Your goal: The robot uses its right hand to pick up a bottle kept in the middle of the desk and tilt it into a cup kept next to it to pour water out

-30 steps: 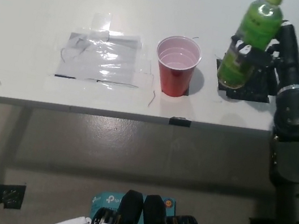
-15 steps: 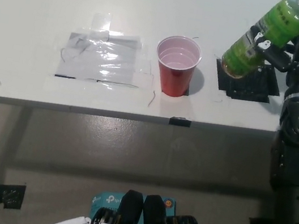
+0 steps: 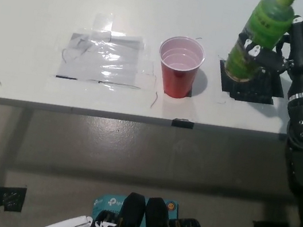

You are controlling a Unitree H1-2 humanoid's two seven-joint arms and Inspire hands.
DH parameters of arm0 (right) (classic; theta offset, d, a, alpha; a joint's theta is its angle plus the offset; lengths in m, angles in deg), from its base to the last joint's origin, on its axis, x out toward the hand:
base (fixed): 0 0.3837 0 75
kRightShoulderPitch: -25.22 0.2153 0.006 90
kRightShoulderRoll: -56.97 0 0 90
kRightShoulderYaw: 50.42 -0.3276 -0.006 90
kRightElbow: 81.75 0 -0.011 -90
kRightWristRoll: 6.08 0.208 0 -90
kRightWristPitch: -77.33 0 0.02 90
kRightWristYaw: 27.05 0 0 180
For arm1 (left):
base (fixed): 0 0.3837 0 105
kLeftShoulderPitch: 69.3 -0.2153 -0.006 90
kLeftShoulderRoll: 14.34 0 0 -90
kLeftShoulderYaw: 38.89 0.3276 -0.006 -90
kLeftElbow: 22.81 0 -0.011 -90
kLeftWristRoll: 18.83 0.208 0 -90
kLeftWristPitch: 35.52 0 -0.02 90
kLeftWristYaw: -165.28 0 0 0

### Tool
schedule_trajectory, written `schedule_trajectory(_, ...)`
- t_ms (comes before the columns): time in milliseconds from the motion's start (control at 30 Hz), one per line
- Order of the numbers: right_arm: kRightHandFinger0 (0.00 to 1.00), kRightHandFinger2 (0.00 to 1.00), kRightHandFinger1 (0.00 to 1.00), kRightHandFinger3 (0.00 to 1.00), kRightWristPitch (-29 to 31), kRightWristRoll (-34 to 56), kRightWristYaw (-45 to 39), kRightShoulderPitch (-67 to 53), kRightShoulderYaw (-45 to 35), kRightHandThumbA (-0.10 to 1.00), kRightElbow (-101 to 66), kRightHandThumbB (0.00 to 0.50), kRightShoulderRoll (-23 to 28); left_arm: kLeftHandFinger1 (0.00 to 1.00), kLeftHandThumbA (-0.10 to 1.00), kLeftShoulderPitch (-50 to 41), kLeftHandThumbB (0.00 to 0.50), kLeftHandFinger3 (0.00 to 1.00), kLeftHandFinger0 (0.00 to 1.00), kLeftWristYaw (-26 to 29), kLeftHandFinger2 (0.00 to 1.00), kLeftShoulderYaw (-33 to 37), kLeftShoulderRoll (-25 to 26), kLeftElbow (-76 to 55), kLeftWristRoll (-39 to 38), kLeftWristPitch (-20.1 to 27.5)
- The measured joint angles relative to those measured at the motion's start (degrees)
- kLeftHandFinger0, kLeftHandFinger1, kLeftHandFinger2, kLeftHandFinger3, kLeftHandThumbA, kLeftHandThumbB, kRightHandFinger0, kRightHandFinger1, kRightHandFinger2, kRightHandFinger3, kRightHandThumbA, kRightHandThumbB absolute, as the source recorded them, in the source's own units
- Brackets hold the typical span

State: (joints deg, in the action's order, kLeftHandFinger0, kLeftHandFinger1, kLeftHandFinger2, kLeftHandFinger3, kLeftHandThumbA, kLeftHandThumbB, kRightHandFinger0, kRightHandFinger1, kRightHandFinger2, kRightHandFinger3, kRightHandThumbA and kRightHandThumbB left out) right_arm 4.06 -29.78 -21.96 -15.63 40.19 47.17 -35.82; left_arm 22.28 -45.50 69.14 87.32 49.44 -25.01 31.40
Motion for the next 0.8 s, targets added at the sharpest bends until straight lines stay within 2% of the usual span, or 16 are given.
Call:
schedule_trajectory(67, 0.00, 0.06, 0.05, 0.14, -0.12, -1.55, 0.20, 0.00, 1.93, -0.10, -0.01, 0.214, 1.23, 1.00, 0.37, 0.13, 0.500, 1.00, 1.00, 0.00, 1.00, -0.04, 0.00, 0.00, -0.01, 0.00)
schedule_trajectory(100, 0.00, 0.02, 0.00, 0.13, -0.20, -1.89, 0.29, 0.00, 2.34, -0.10, -0.01, 0.216, 1.50, 1.00, 0.38, 0.18, 0.500, 1.00, 1.00, 0.00, 1.00, -0.04, 0.00, 0.00, -0.01, 0.01)
schedule_trajectory(267, 0.00, 0.00, 0.00, 0.13, -1.12, -2.43, 0.58, -0.13, 2.70, -0.10, -0.01, 0.201, 1.71, 1.00, 0.38, 0.22, 0.500, 1.00, 1.00, 0.00, 1.00, -0.03, 0.00, 0.00, 0.01, 0.02)
schedule_trajectory(400, 0.00, 0.02, 0.00, 0.14, -2.06, -1.90, 1.66, -0.97, 1.79, -0.10, 0.55, 0.165, 0.50, 1.00, 0.37, 0.22, 0.500, 1.00, 1.00, 0.00, 1.00, -0.24, 0.07, 0.00, 0.00, 0.04)
schedule_trajectory(500, 0.00, 0.04, 0.00, 0.15, -2.57, -1.33, 2.51, -1.79, 0.81, -0.10, 1.14, 0.106, -0.75, 1.00, 0.36, 0.21, 0.500, 1.00, 1.00, 0.00, 1.00, -0.35, 0.08, 0.00, -0.01, 0.05)
schedule_trajectory(567, 0.00, 0.04, 0.00, 0.15, -2.65, -1.00, 3.26, -2.33, 0.19, -0.10, 1.46, 0.087, -1.57, 1.00, 0.38, 0.20, 0.500, 1.00, 1.00, 0.00, 1.00, -0.42, 0.08, 0.00, -0.02, 0.07)
schedule_trajectory(800, 0.00, 0.01, 0.00, 0.11, -2.66, 0.72, 5.27, -3.31, -1.73, -0.10, 3.23, 0.109, -3.30, 1.00, 0.38, 0.18, 0.500, 1.00, 1.00, 0.00, 1.00, -0.52, 0.08, 0.00, -0.02, 0.09)
